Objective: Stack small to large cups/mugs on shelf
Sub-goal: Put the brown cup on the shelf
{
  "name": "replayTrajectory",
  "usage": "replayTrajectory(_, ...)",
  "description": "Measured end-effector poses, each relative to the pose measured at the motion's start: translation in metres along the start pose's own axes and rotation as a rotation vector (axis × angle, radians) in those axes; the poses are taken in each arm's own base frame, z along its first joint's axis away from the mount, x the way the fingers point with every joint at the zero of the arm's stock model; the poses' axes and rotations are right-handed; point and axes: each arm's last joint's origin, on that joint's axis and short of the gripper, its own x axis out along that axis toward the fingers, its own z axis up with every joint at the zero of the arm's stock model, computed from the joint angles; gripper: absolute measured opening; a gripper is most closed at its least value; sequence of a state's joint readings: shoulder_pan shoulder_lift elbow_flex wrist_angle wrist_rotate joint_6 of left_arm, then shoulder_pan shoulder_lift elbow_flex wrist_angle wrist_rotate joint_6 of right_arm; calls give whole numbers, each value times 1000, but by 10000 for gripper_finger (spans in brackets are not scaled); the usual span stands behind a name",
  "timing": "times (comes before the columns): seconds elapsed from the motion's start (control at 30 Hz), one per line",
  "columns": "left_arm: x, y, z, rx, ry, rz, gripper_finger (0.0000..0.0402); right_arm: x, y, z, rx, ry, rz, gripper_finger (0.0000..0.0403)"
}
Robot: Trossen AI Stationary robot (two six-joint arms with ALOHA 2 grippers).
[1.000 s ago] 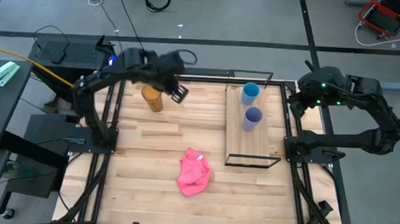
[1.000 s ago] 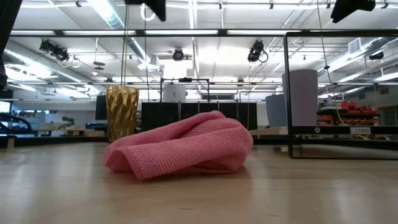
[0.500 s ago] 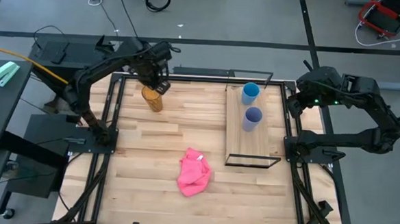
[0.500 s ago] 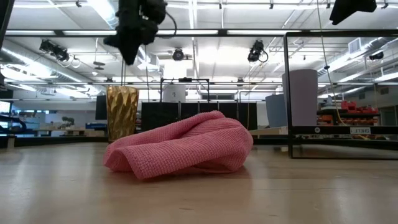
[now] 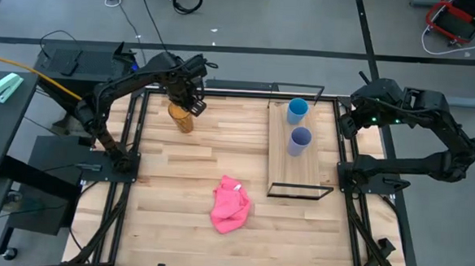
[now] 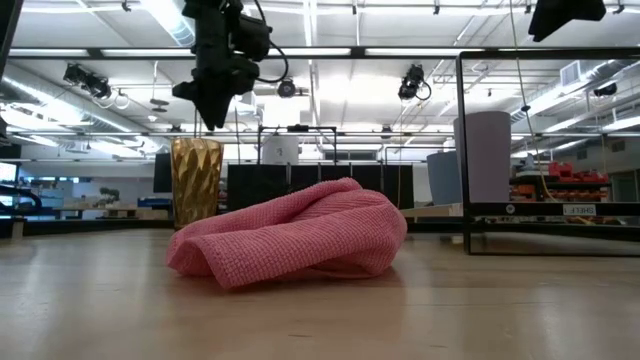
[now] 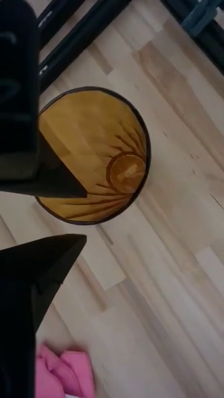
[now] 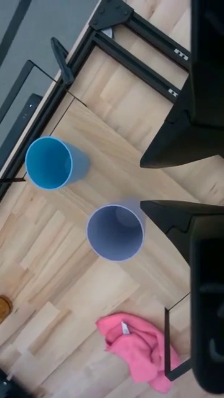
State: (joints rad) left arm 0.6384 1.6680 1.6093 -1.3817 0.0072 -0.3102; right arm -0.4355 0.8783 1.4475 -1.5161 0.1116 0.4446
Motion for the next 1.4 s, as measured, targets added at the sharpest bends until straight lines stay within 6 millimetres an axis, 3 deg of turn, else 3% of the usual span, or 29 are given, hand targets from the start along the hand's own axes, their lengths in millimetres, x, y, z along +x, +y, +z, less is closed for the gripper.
replayTrajectory(0.57, 0, -7, 1, -72, -29, -25, 147, 0, -1, -2, -83, 16, -7, 101)
replayTrajectory(1.03, 33, -12, 17, -72, 53, 14, 153, 0, -2, -3, -86, 31, -13, 101)
replayTrajectory(1.4, 48, -12, 25, -74, 84, 38, 131, 0, -2, -4, -86, 36, -15, 101)
